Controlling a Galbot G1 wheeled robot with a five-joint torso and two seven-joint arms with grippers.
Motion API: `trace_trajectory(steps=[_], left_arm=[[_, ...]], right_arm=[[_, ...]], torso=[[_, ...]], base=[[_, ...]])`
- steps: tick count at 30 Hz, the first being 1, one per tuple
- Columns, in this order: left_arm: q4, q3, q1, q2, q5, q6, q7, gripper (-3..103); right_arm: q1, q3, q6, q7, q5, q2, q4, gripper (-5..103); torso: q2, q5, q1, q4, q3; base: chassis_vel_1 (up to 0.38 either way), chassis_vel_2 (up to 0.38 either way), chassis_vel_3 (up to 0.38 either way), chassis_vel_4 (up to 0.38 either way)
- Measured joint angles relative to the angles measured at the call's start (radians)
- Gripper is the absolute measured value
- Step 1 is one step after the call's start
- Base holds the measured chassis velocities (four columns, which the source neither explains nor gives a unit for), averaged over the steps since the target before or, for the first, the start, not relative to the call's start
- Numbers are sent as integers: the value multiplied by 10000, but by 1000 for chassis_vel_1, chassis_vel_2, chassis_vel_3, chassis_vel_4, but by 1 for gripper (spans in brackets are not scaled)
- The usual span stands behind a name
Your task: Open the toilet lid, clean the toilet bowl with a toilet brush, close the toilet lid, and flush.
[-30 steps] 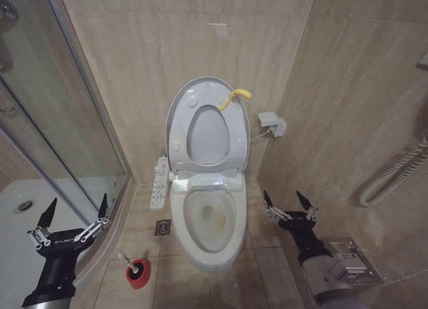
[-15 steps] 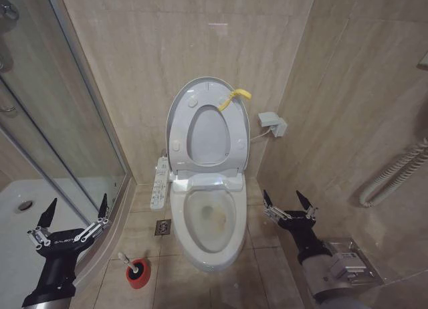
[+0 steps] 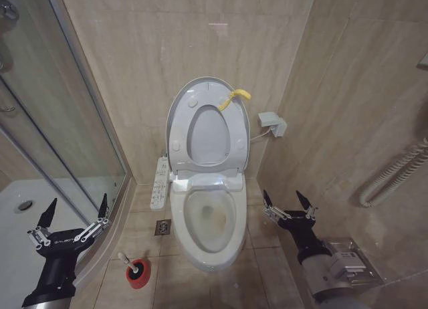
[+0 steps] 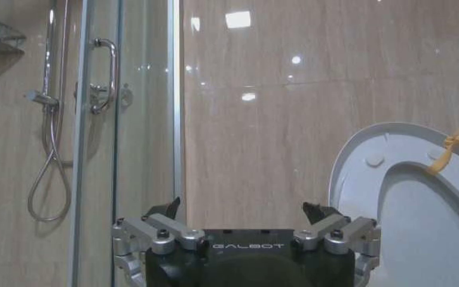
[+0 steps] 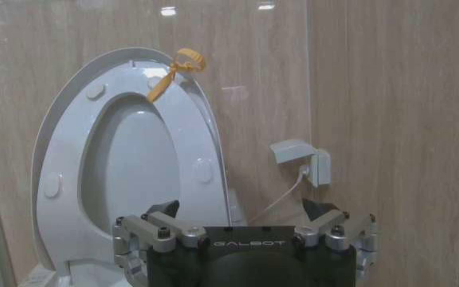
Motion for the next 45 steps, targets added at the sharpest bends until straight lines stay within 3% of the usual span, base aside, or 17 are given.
trace_trajectory(steps=[39, 41, 44, 45], left_arm=[[5, 0, -11, 0, 0, 16, 7, 100], [40, -1, -43, 3, 0, 60, 27, 100], [644, -35, -546, 105, -43, 855, 452, 100], [644, -35, -546, 105, -43, 855, 452, 100]], right_arm=[[6, 0, -1, 8, 8, -1, -10, 100], [6, -1, -1, 8, 9, 0, -10, 100], [6, -1, -2, 8, 9, -1, -10, 100], [6, -1, -2, 8, 9, -1, -10, 100]], torso=[[0, 0, 0, 1, 0], [0, 1, 0, 1, 0], [0, -2, 0, 0, 0], [0, -2, 0, 0, 0]], base=[[0, 0, 0, 0], [0, 0, 0, 0], [0, 0, 0, 0], [0, 0, 0, 0]])
